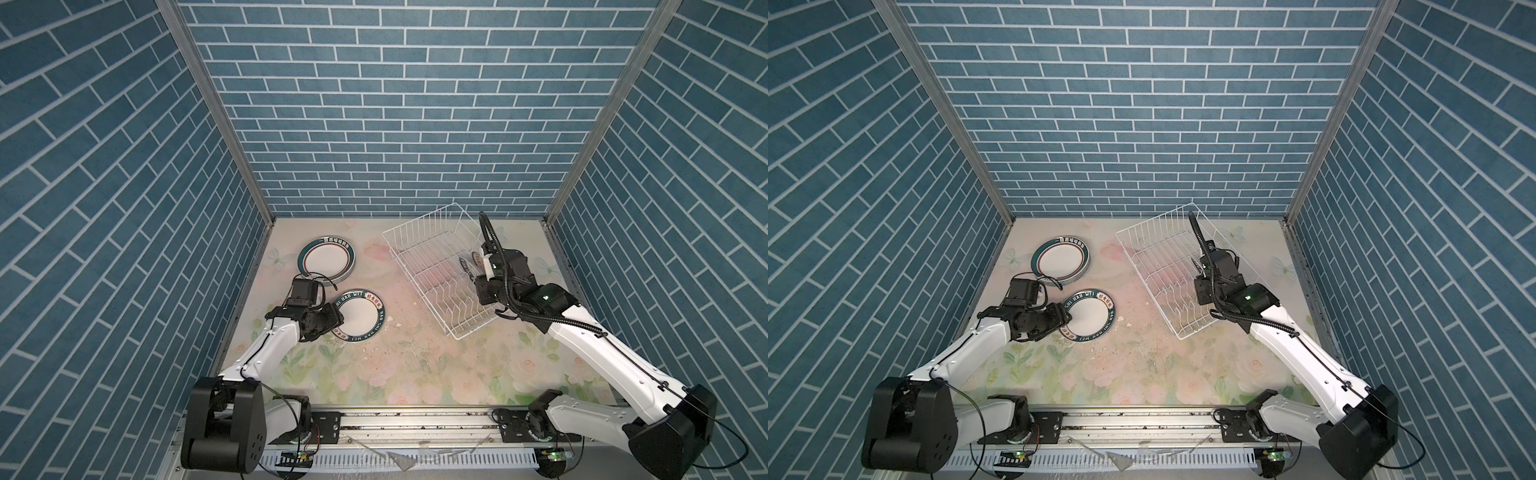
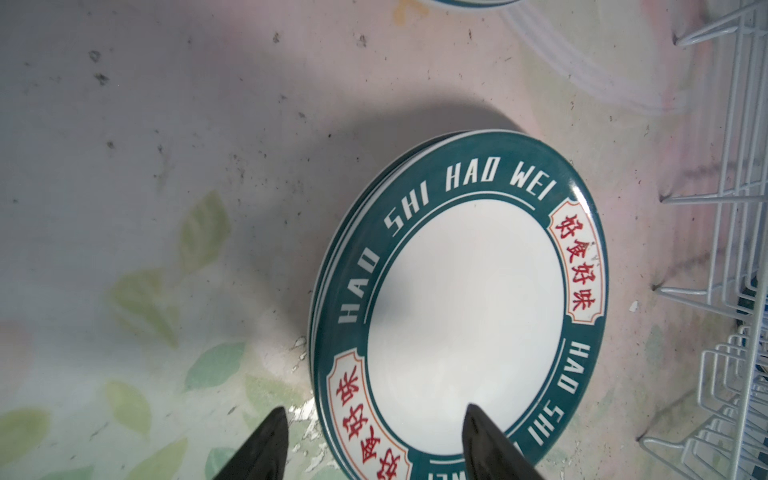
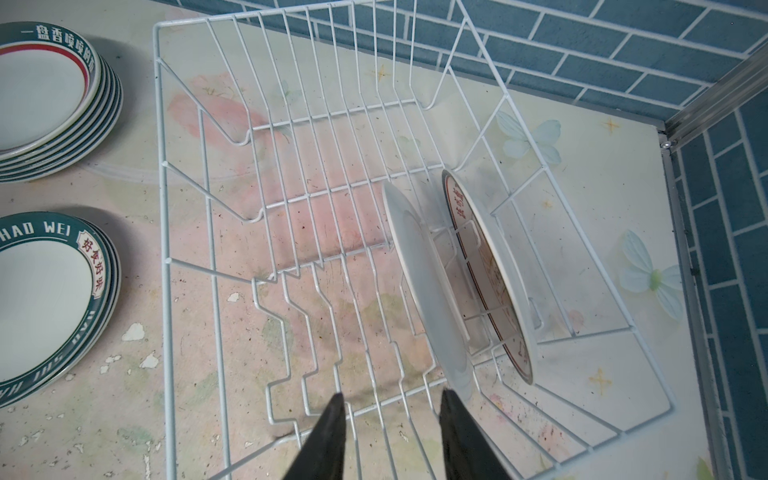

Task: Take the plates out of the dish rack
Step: 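Open the left gripper on the stack while right grips the next rack plate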

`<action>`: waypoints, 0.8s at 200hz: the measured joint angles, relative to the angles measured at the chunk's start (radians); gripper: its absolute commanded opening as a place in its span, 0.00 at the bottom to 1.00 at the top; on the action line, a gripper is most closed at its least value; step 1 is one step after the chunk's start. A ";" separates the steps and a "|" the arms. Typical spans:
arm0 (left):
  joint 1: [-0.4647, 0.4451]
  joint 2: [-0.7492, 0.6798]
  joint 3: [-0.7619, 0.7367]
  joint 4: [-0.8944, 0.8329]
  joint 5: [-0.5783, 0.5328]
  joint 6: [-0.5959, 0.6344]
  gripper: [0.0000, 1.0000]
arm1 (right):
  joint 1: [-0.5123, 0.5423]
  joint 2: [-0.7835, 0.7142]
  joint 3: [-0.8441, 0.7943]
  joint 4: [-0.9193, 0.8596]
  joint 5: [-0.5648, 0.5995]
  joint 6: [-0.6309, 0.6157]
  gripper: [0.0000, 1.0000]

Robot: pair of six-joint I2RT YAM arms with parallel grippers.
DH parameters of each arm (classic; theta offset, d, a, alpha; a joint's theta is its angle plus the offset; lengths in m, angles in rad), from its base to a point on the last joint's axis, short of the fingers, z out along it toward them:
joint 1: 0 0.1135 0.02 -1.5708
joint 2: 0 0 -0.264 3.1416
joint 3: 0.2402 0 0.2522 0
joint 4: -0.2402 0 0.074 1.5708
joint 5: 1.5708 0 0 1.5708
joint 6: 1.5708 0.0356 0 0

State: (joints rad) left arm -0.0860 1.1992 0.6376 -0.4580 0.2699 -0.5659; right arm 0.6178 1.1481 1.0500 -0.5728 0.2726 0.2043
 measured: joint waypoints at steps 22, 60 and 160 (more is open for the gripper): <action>-0.001 -0.059 0.000 0.001 0.000 0.004 0.72 | 0.000 0.007 0.000 0.000 0.001 -0.012 0.39; -0.002 -0.245 0.000 0.003 -0.002 0.031 0.85 | 0.000 0.050 0.002 -0.002 0.008 -0.035 0.40; -0.003 -0.426 0.015 -0.003 -0.066 0.039 0.99 | 0.004 0.202 0.058 -0.019 0.079 -0.084 0.40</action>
State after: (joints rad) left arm -0.0887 0.7734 0.6525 -0.4610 0.2039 -0.5266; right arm 0.6220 1.3502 1.1076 -0.5919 0.3515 0.1207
